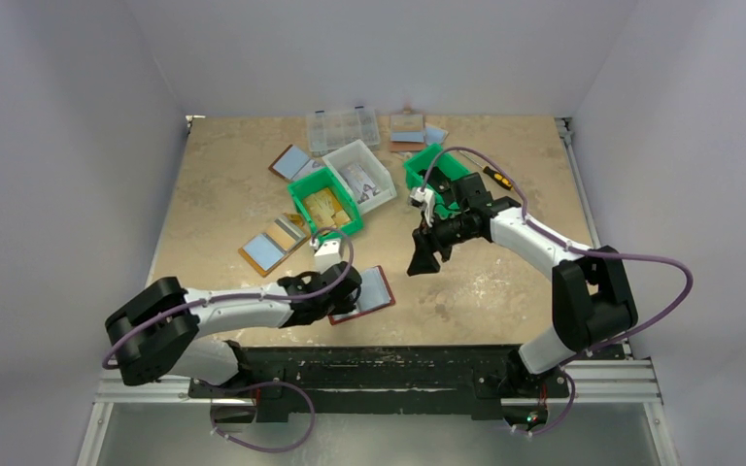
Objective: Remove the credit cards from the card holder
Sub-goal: Remove the credit card from the card holder.
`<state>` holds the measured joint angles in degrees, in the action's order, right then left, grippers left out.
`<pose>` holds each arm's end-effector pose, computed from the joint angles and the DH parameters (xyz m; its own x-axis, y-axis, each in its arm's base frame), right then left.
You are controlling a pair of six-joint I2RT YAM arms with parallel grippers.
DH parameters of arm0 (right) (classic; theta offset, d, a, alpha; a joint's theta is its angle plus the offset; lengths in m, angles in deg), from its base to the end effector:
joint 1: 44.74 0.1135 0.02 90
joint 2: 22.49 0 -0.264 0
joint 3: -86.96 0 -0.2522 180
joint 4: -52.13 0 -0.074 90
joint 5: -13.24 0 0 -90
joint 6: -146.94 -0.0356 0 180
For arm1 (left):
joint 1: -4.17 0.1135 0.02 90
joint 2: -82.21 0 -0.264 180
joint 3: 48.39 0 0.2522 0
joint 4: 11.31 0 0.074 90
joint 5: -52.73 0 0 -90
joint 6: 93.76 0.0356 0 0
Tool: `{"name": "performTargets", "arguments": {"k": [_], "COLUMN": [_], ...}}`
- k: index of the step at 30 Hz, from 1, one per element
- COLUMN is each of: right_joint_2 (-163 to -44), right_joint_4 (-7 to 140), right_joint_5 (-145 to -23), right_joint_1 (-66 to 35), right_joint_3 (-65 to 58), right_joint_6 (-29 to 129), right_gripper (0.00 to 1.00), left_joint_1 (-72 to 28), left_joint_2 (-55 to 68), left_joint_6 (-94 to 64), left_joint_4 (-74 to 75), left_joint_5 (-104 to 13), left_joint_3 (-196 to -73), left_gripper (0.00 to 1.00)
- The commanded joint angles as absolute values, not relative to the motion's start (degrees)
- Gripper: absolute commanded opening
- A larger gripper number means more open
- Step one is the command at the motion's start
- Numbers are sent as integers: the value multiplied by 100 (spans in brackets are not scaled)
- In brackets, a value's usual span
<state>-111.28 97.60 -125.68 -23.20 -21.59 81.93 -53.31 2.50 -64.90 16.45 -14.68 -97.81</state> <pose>0.2689 0.1350 0.2156 -0.5126 -0.5008 -0.6974 -0.8586 0.3014 0.4147 0.1444 -0.2011 0.1554 -0.8063 -0.2395 -0.5409 -0.0765 0.9489 -0.3061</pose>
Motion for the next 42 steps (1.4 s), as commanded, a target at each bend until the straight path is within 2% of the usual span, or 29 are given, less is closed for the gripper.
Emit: {"name": "performTargets", "arguments": {"k": [1,9,16,19,27,36,42], "right_joint_2": [-11204,-11600,-11919,-12080,-12189,-12121,-12057], "right_joint_4": [9333,7502,6626,6505,6529,6930,6966], "right_joint_5": [-13008,-12580,-12372,-12242,-12195,-11214,-11127], "right_joint_1": [-2100,-1483,-1218,-1159,-1056,-1055,-1058], "right_joint_3": [-2111,-2306,-2714,-2723,-2710,-2601,-2593], "right_joint_6": [7740,5485,4410,4300,4261,4574,4608], "right_gripper": [67,67,64,61,43,46,47], "left_joint_1": [-5323,-5314,-5317,-5319,-5315,-5321,-5318], "left_joint_2": [702,586,358,313,91,7,46], "left_joint_6": [-6084,-6124,-6101,-6106,-6089,-6157,-6208], "left_joint_4": [676,464,-213,-379,-713,-785,-819], "left_joint_5": [-1582,-1371,-1442,-1465,-1581,-1616,-1633], "left_joint_3": [-9187,-8785,-8573,-8486,-8412,-8386,-8335], "left_gripper": [19,6,3,3,3,3,3]}}
